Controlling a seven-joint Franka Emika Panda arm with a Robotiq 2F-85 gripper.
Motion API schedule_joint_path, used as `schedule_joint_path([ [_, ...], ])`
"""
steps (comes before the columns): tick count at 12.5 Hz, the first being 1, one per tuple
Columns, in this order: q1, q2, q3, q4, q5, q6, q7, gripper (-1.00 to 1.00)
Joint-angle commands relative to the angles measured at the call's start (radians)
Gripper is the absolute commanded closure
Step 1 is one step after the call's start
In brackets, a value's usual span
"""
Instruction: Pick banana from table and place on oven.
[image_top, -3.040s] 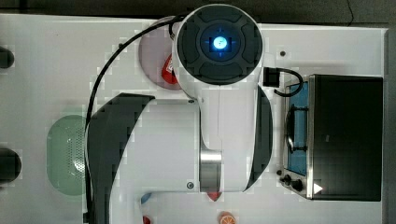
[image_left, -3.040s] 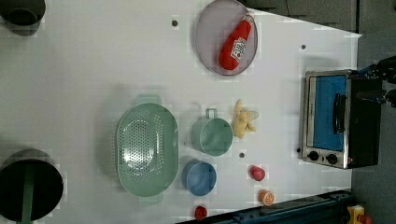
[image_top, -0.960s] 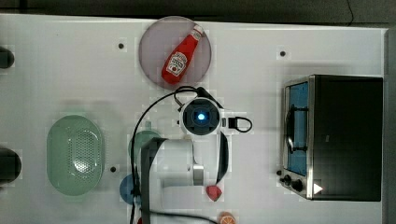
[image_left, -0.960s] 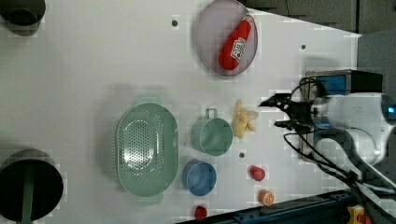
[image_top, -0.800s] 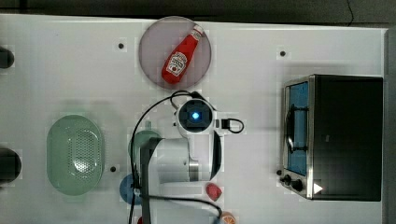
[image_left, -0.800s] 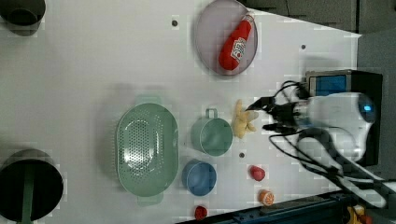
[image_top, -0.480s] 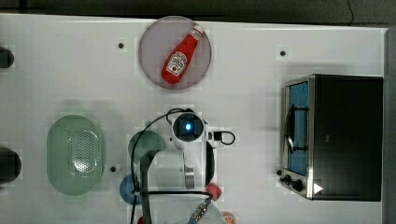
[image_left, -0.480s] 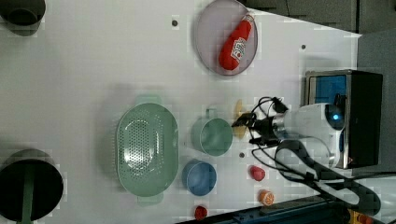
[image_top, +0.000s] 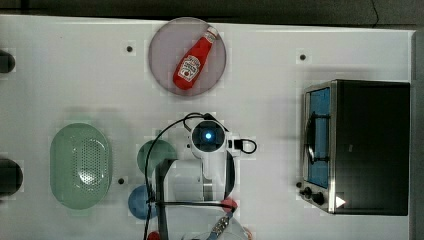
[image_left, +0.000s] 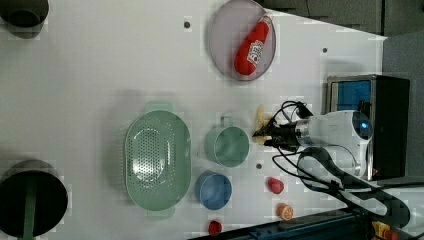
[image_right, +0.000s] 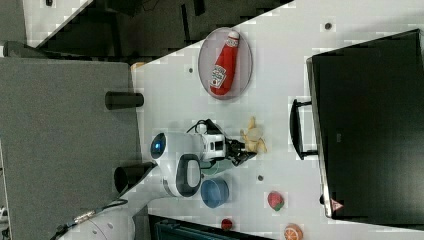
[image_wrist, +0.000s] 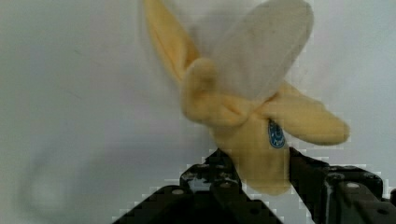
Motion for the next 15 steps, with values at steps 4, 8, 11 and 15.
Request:
schedule_joint_path([
  [4,0.007,-0.098,0.013,0.019,0.011,0.017,-0.015,0.5],
  [8,0.006,-0.372,0.011,0.034,0.011,-0.195,-0.015,0.5],
  [11,0.002,-0.578,-0.004,0.108,0.011,-0.46,-0.015,0.5],
  [15,0.002,-0.735,-0.044,0.27,0.011,-0.772,-0.015,0.5],
])
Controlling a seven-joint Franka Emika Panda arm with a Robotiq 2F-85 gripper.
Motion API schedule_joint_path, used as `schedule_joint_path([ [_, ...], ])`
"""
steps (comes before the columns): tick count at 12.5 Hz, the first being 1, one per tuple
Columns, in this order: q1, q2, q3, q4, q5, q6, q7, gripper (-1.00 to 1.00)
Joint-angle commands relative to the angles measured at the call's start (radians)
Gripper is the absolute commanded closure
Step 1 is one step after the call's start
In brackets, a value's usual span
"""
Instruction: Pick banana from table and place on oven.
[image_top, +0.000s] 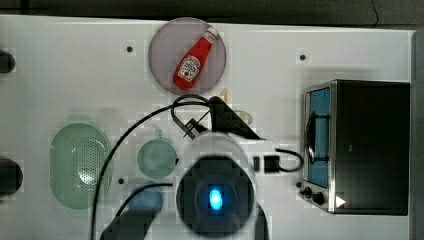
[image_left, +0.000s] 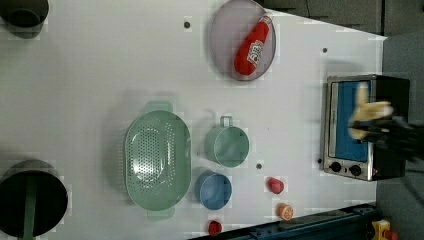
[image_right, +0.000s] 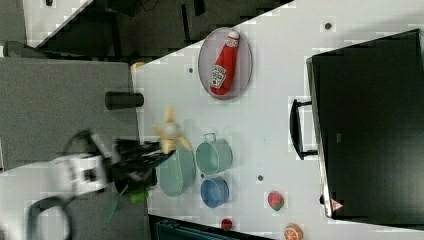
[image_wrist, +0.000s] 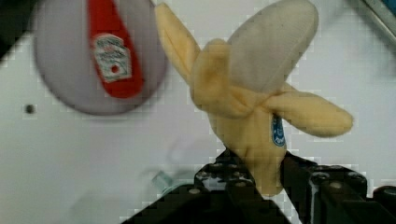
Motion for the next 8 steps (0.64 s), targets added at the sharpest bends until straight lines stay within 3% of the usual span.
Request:
schedule_joint_path([
  [1,-0.02,-0.025,-0.014,0.09,-0.001,-0.165,-0.014,0.5],
  [5,-0.037,-0.02,-0.104,0.147,-0.003,-0.238,-0.049,0.5],
  [8,-0.055,0.028,-0.258,0.15,-0.012,-0.226,-0.245,0.5],
])
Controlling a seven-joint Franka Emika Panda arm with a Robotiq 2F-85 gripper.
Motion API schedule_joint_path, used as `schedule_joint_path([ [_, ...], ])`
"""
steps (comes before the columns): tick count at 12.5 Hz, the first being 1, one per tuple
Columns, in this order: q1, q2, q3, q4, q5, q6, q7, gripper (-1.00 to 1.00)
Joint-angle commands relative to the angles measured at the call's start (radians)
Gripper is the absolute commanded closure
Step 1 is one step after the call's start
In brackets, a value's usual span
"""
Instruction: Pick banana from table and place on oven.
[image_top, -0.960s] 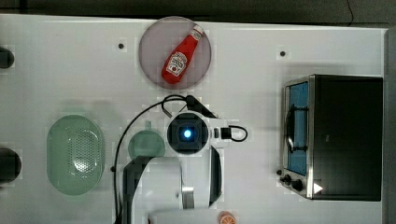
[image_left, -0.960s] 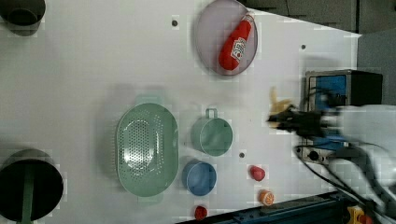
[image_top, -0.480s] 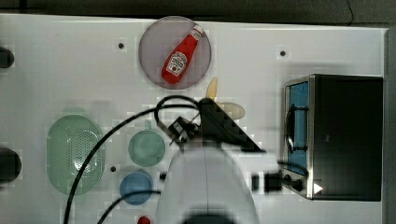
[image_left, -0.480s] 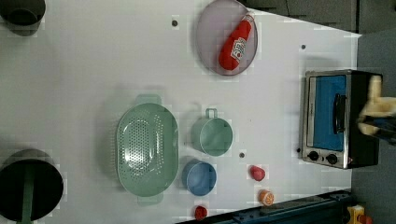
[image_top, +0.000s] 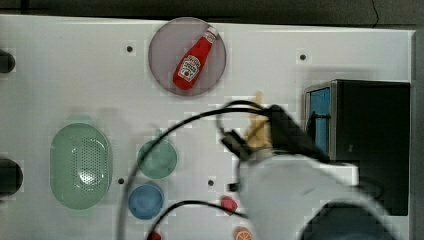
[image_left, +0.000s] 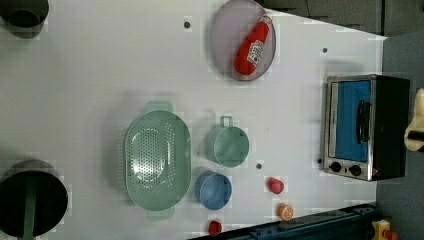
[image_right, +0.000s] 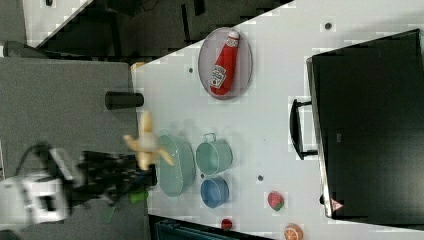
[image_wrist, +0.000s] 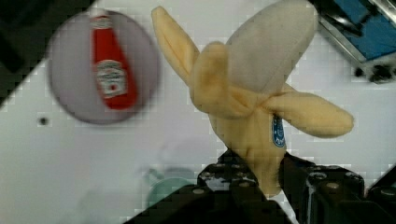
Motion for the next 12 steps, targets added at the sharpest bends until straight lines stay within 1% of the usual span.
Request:
schedule_joint_path([
  [1,-0.056,0.08,-0.165,-0.009,-0.018,0.017,-0.214,0.5],
  [3,-0.057,0.151,-0.281,0.002,-0.022,0.096,-0.389,0.5],
  [6,-0.058,0.278,-0.416,0.031,-0.022,0.276,-0.686,0.5],
  [8,-0.058,0.365,-0.479,0.07,-0.021,0.35,-0.837,0.5],
  [10,-0.059,0.447,-0.52,0.121,-0.016,0.36,-0.92,0.5],
  [12,-0.06,0.509,-0.535,0.168,-0.015,0.359,-0.975,0.5],
])
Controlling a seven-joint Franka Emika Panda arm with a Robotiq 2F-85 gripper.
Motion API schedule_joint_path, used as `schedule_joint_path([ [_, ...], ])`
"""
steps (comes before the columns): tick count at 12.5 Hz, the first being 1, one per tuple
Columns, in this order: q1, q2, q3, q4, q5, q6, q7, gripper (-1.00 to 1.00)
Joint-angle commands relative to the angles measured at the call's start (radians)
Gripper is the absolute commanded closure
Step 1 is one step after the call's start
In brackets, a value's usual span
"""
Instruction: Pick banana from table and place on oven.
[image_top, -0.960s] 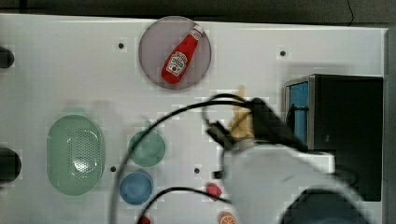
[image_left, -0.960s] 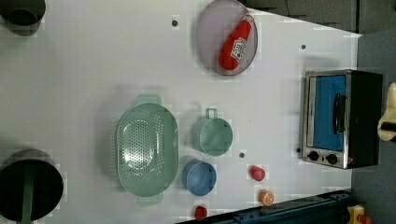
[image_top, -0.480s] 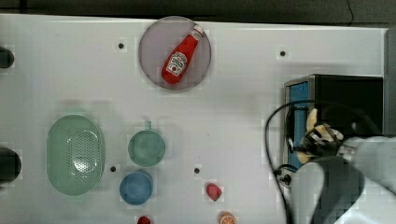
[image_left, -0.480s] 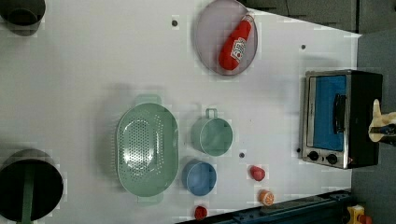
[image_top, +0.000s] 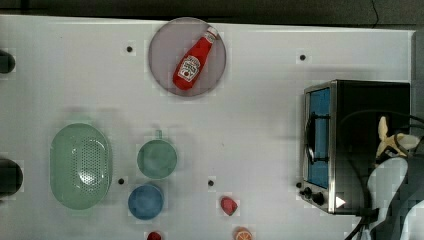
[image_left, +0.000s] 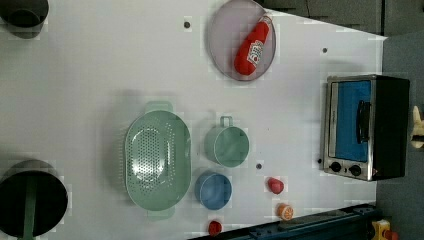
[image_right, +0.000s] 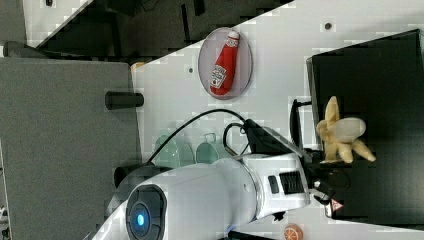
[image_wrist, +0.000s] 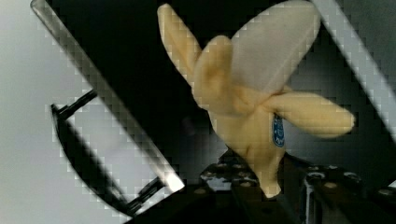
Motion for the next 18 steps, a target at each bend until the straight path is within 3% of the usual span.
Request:
schedule_joint_path([
  [1,0.019,0.05,0.002,0.082,-0.009,0.013,-0.189,0.5],
  [2,0.019,0.062,0.002,0.089,-0.008,0.013,-0.195,0.44],
  [8,0.018,0.061,0.01,0.1,0.007,0.013,-0.195,-0.88],
  [9,0.022,0.054,0.013,0.109,0.007,0.012,-0.195,-1.0],
  [13,0.059,-0.023,0.048,0.191,-0.008,-0.152,-0.16,-1.0],
  [16,0.094,-0.124,0.143,0.248,-0.026,-0.4,0.119,-1.0],
  [18,0.106,-0.187,0.245,0.249,-0.031,-0.472,0.363,-1.0],
])
